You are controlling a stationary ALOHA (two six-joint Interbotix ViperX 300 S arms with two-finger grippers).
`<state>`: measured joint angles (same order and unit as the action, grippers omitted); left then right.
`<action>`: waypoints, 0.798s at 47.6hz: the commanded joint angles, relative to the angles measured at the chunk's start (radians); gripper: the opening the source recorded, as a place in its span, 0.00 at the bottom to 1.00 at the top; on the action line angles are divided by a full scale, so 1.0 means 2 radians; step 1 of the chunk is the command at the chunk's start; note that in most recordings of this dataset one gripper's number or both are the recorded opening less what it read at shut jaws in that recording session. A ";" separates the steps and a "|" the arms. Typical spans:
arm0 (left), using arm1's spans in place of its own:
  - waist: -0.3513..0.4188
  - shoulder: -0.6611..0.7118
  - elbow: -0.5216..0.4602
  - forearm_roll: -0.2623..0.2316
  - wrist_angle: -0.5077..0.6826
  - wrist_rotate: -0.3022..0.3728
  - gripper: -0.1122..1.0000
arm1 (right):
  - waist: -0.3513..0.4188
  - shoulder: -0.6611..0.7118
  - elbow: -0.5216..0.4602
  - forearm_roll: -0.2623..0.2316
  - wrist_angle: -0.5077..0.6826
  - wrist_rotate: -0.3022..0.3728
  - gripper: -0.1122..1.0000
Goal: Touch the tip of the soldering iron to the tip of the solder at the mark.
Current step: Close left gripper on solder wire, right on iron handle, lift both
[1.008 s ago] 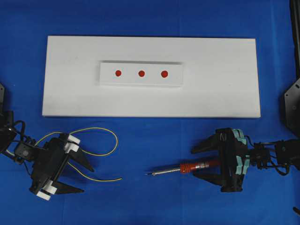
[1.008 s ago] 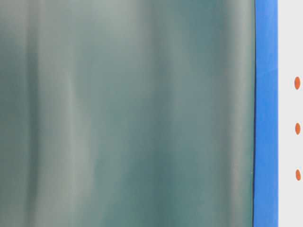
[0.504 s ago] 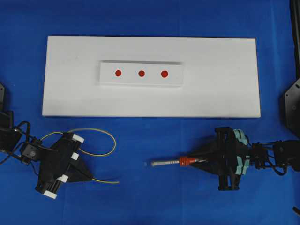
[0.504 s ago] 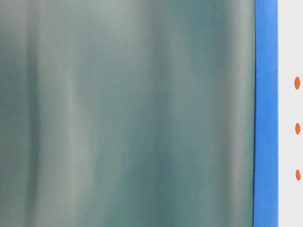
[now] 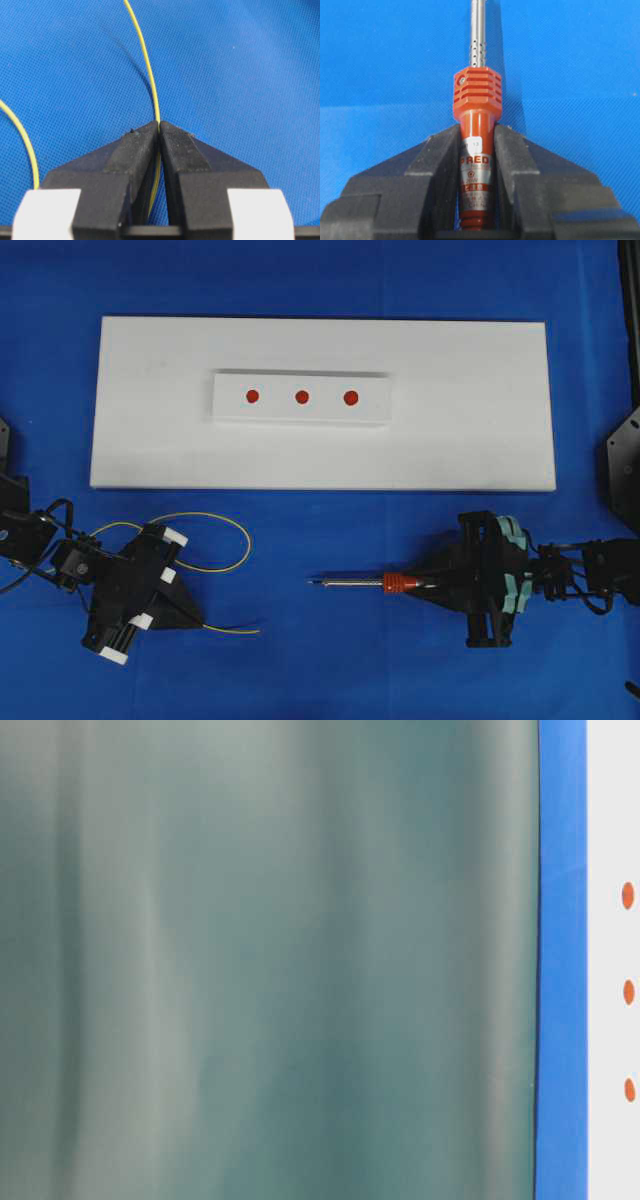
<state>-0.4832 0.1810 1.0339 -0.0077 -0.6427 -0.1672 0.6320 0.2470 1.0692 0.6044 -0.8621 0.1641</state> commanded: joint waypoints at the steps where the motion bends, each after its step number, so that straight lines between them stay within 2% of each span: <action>1: 0.004 -0.024 0.001 -0.002 0.005 0.000 0.13 | 0.002 -0.025 0.002 -0.002 0.001 -0.002 0.16; 7: 0.007 -0.060 0.001 -0.002 0.036 0.004 0.12 | 0.002 -0.053 0.008 -0.002 0.003 -0.007 0.16; 17: 0.012 -0.128 -0.003 0.000 0.114 0.005 0.12 | -0.005 -0.109 0.008 0.000 0.044 -0.049 0.16; 25: 0.015 -0.188 -0.015 0.002 0.182 0.006 0.12 | -0.024 -0.170 -0.001 0.001 0.121 -0.087 0.16; 38: 0.021 -0.268 -0.043 0.003 0.313 0.006 0.12 | -0.074 -0.255 -0.023 0.001 0.259 -0.120 0.16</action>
<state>-0.4495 -0.3099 0.9817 -0.0061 -0.0736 -0.1565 0.5077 -0.2132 1.0523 0.6044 -0.3988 -0.0660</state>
